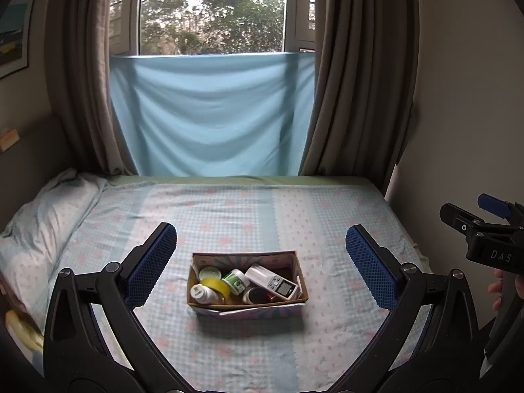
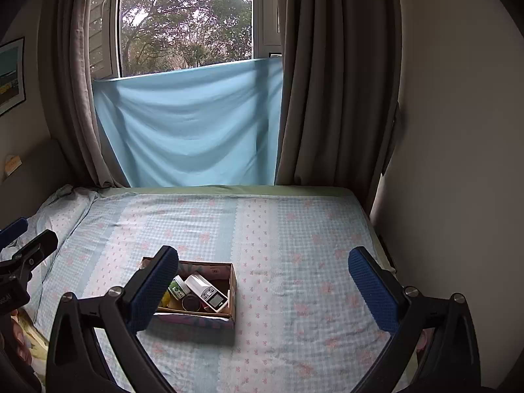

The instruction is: Organize rigid objects

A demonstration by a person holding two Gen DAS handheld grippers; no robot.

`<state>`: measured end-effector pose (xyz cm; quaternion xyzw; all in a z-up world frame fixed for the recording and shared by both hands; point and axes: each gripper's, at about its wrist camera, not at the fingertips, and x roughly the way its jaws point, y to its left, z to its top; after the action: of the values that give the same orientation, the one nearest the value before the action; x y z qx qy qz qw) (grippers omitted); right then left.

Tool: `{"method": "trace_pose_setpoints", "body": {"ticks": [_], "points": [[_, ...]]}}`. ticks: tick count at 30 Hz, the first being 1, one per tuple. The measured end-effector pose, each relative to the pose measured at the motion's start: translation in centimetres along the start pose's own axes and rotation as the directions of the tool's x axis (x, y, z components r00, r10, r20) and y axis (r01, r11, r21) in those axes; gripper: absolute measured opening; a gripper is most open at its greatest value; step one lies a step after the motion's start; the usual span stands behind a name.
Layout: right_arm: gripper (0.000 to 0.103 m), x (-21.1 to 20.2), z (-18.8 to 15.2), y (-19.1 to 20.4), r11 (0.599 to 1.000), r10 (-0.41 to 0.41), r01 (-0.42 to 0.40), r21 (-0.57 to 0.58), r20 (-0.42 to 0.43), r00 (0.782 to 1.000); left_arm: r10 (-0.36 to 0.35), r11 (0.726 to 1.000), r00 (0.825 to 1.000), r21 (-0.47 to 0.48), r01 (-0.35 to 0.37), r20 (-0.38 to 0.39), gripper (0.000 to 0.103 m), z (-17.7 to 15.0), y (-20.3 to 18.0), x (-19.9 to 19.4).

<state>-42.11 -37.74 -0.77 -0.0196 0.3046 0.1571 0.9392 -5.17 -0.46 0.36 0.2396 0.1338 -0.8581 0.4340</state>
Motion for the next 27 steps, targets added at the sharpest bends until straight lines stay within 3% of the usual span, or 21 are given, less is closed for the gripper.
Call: {"method": "trace_pose_setpoints", "body": {"ticks": [27], "points": [[0.103, -0.17, 0.44, -0.15, 1.000, -0.001, 0.001, 0.004, 0.012, 1.000, 0.015, 1.000, 0.999, -0.003, -0.015, 0.029, 0.103, -0.07, -0.45, -0.51]]}}
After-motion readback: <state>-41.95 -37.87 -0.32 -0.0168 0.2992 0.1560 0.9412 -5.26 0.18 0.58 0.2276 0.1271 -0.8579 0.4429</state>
